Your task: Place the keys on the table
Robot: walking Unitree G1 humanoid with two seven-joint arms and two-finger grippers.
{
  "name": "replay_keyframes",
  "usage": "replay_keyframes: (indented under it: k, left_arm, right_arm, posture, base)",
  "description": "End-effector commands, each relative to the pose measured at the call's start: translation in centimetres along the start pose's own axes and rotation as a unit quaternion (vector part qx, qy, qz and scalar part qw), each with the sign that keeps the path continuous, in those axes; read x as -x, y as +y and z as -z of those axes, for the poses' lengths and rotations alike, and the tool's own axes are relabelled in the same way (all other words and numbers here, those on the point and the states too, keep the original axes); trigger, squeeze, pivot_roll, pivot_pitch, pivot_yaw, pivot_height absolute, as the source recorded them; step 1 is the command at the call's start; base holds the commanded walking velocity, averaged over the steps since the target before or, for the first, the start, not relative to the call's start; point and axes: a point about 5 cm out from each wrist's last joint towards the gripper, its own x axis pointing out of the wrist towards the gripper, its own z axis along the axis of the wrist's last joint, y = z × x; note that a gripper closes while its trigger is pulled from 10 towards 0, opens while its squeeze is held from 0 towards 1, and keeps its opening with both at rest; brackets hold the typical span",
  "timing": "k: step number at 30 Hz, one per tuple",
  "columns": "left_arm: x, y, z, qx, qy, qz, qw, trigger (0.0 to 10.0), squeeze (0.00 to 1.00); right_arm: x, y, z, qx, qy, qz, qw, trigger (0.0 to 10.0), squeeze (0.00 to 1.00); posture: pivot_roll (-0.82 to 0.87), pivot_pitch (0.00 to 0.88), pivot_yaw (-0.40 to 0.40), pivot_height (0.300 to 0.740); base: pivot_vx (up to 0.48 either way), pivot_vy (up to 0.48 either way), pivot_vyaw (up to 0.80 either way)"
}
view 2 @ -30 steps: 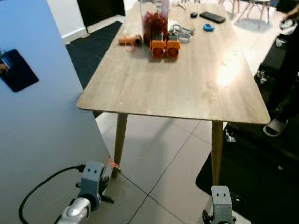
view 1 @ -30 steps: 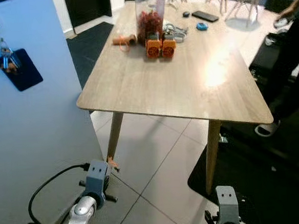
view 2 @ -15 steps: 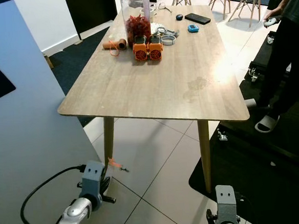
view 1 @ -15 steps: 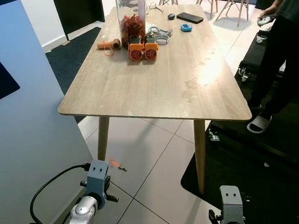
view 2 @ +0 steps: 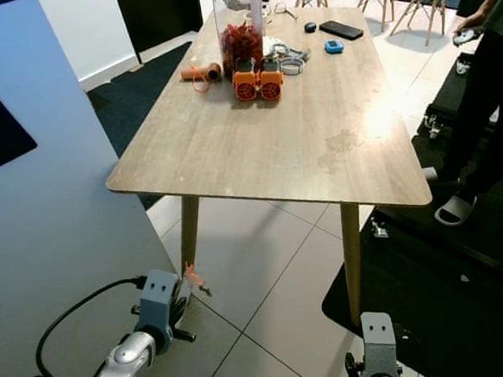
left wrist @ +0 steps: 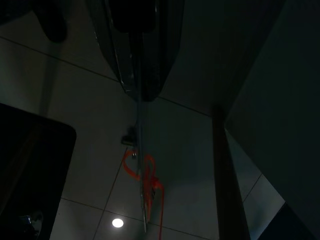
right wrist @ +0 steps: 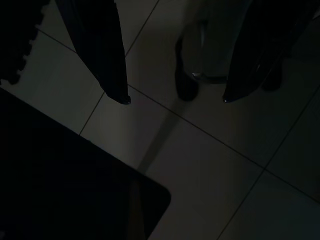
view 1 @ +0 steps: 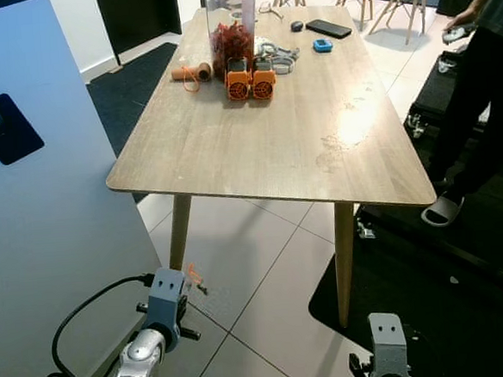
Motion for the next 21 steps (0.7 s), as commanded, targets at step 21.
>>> replay_keyframes:
  k: [21]
  left_arm:
    - [0.0, 0.02, 0.17, 0.013, 0.007, 0.0, 1.0, 10.0, 0.0]
  right_arm:
    - [0.03, -0.07, 0.08, 0.002, 0.002, -0.001, 1.0, 10.0, 0.0]
  posture:
    - [0.02, 0.021, 0.005, 0.74]
  base:
    - [0.129, 0.0, 0.0]
